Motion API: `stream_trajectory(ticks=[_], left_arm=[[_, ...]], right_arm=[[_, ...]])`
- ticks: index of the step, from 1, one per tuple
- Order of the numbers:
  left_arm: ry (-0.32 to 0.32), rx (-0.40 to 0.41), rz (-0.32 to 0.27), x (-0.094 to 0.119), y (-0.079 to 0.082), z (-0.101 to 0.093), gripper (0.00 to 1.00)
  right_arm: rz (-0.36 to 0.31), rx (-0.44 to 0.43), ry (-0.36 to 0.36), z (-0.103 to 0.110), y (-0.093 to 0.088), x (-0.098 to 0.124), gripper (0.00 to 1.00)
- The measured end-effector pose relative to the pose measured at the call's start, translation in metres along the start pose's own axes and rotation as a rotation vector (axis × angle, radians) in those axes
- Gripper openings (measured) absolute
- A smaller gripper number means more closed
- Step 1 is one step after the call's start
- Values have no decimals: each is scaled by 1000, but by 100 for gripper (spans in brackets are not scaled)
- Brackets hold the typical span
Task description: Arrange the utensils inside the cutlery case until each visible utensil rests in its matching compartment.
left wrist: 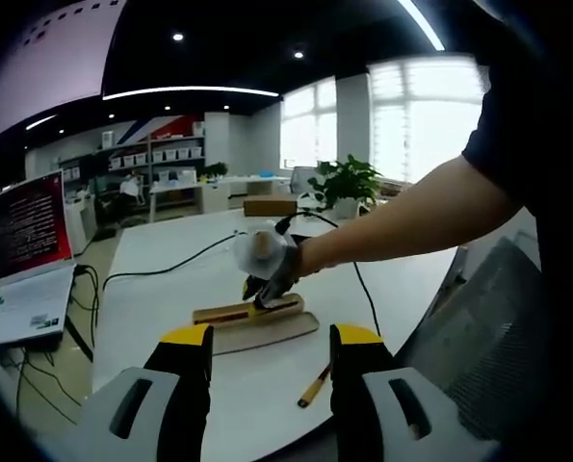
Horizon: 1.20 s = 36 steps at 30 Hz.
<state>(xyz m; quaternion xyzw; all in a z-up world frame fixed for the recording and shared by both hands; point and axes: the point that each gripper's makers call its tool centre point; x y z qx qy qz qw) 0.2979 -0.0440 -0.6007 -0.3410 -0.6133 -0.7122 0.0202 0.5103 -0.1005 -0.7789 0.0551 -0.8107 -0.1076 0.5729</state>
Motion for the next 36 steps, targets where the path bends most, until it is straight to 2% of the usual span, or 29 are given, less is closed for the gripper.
stream_trajectory(ticks=[6, 10, 14, 20, 26, 30, 31, 34, 36], left_arm=[[-2, -2, -1, 0, 0, 0, 50], [-1, 0, -3, 0, 1, 1, 50], [0, 1, -4, 0, 1, 2, 50], [-7, -7, -2, -1, 2, 1, 50], [-7, -24, -1, -1, 2, 0, 50], [-27, -12, 8, -3, 2, -4, 50], [-23, -12, 8, -3, 2, -3, 50], [-28, -41, 17, -4, 0, -5, 50], [-31, -36, 18, -4, 0, -5, 50]], right_arm=[[-9, 6, -16, 1, -3, 7, 37], [-20, -11, -20, 2, -5, 11, 39], [-44, -37, -49, 2, -6, 17, 54], [-69, -77, -69, 7, -13, 28, 65], [-91, -109, -61, 23, -19, 40, 73], [-73, -141, -71, 30, -27, 46, 78], [-87, -156, -92, 29, -28, 50, 80], [-94, -165, -72, 35, -30, 56, 82], [-94, -159, -73, 39, -32, 60, 88]])
Point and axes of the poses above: the point that each gripper's makers call its tool centre point, and the gripper's own axes: x roughly backward along the fingers, z roughly to its left, y roughly out of its top, and after that the axes turned 11 degrees about z, right-handed
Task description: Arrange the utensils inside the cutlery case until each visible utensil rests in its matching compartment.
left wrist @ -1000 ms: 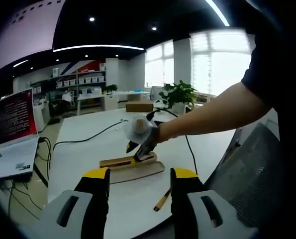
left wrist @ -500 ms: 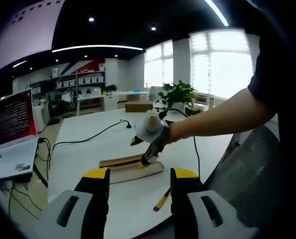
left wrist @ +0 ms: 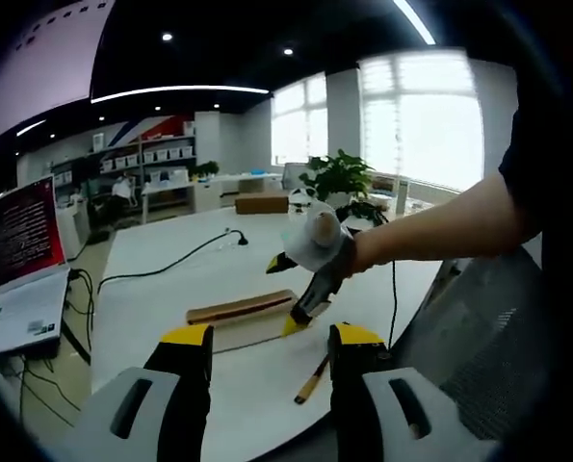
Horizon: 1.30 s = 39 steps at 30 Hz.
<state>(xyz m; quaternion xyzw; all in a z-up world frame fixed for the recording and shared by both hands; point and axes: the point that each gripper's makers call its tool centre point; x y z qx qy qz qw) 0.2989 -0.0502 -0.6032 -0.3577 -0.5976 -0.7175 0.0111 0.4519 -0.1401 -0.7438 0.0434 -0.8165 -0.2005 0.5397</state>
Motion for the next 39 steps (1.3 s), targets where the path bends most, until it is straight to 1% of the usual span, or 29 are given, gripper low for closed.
stream_trajectory(ticks=[1, 3, 6, 9, 12, 14, 16, 21, 24, 27, 30, 34, 36, 38, 39], left_arm=[[1, 4, -3, 0, 0, 0, 50], [3, 1, -5, 1, 0, 1, 50], [3, -2, -5, 1, 0, 0, 50], [0, -6, -4, 1, -1, -1, 50], [0, -28, 14, 1, -4, -3, 50], [-3, -28, 18, 1, -5, -4, 50], [-5, -29, 18, 1, -5, -4, 50], [-13, -20, 7, 3, -5, -5, 50], [-16, -30, 10, 4, -6, -6, 50], [-17, -29, 9, 5, -6, -7, 50], [-17, -31, 11, 6, -7, -7, 50], [-16, -31, 11, 7, -9, -8, 50], [-17, -33, 12, 8, -10, -8, 50], [-18, -34, 13, 9, -11, -9, 50], [-18, -34, 14, 10, -11, -9, 50]], right_arm=[[-3, 5, -14, -1, 0, 2, 94], [-2, 11, -31, -2, -1, 6, 99], [-5, 9, -32, 0, -2, 10, 99], [8, 21, -28, 5, -4, 13, 99], [3, 40, -25, 10, -4, 18, 99], [-3, 39, -19, 16, -5, 23, 99], [-7, 38, -15, 20, -8, 26, 99], [15, 70, -1, 32, -19, 33, 99], [20, 79, 23, 40, -25, 37, 99], [30, 97, 32, 46, -30, 38, 99], [56, 133, 35, 51, -35, 39, 99], [58, 149, 53, 58, -37, 41, 99], [47, 156, 70, 63, -38, 42, 99], [47, 186, 89, 68, -39, 39, 99], [61, 209, 93, 70, -42, 37, 99]])
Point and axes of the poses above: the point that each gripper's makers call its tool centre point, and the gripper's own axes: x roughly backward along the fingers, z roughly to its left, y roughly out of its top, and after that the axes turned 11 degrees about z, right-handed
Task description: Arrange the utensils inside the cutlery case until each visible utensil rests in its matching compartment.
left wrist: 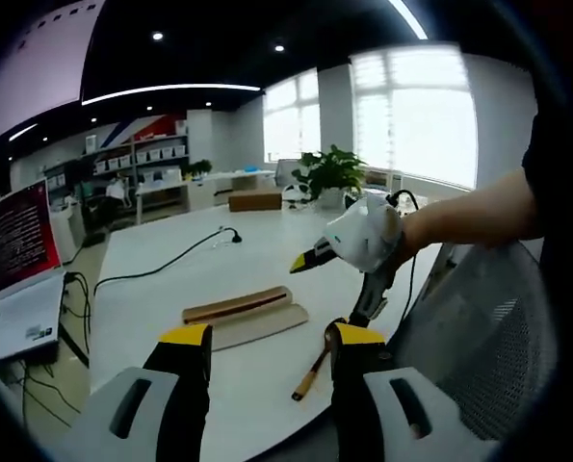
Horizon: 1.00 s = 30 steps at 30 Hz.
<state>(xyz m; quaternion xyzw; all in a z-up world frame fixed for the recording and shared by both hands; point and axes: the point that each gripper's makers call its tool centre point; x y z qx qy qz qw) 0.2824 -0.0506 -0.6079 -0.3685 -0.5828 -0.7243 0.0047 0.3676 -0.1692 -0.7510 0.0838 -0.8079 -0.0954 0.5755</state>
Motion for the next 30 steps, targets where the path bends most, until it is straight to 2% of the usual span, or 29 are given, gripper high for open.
stream_trajectory(ticks=[3, 6, 15, 19, 23, 27, 30], left_arm=[[0, 0, 1, 1, -1, 0, 50], [4, 0, 4, 2, -2, 0, 50], [10, -3, 9, 3, -4, 0, 50], [12, -1, 11, 3, -5, 1, 50], [17, 3, 10, 4, -5, 2, 50], [17, 6, 11, 4, -5, 3, 50], [18, 11, 6, 4, -4, 4, 50]], right_arm=[[13, 16, 23, 6, -3, -3, 99], [-12, 14, 61, 13, 1, -5, 99], [-33, 19, 95, 19, 4, -9, 96], [-7, 28, 133, 25, -2, -14, 87], [19, 50, 156, 33, -5, -18, 82], [68, 85, 186, 40, -12, -22, 67], [85, 107, 200, 46, -15, -24, 65]])
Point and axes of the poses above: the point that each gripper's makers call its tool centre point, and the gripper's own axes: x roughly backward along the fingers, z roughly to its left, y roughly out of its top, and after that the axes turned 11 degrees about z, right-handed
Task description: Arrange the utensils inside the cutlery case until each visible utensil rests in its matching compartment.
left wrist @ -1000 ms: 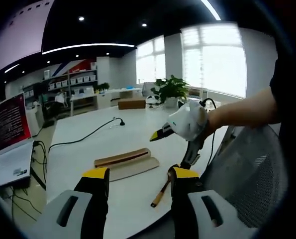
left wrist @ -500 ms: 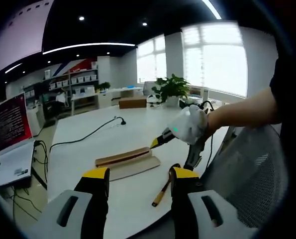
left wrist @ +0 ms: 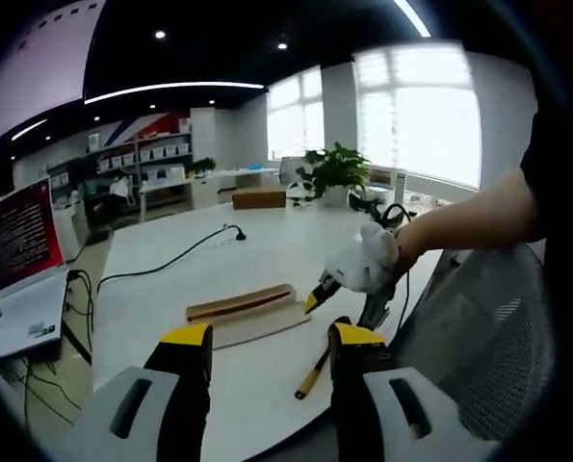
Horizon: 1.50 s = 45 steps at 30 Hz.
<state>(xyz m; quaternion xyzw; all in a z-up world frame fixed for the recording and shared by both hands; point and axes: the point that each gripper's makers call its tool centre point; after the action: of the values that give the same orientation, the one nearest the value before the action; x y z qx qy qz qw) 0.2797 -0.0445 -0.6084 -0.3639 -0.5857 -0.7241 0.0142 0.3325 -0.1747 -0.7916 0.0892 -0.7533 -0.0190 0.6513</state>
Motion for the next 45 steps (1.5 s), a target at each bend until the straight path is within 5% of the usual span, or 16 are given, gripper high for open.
stream_trajectory(ticks=[9, 24, 34, 45], left_arm=[[2, -1, 1, 0, 1, 1, 50], [7, 5, -12, -1, 5, 3, 50], [1, 0, -9, -2, 6, 3, 50], [-6, -2, -7, -3, 6, 2, 50]], right_arm=[[25, 28, 21, 7, 2, -8, 49], [50, 54, 60, 14, -2, -22, 49], [6, -36, 158, 22, -5, -22, 39], [-41, -41, 145, 22, -2, -22, 40]])
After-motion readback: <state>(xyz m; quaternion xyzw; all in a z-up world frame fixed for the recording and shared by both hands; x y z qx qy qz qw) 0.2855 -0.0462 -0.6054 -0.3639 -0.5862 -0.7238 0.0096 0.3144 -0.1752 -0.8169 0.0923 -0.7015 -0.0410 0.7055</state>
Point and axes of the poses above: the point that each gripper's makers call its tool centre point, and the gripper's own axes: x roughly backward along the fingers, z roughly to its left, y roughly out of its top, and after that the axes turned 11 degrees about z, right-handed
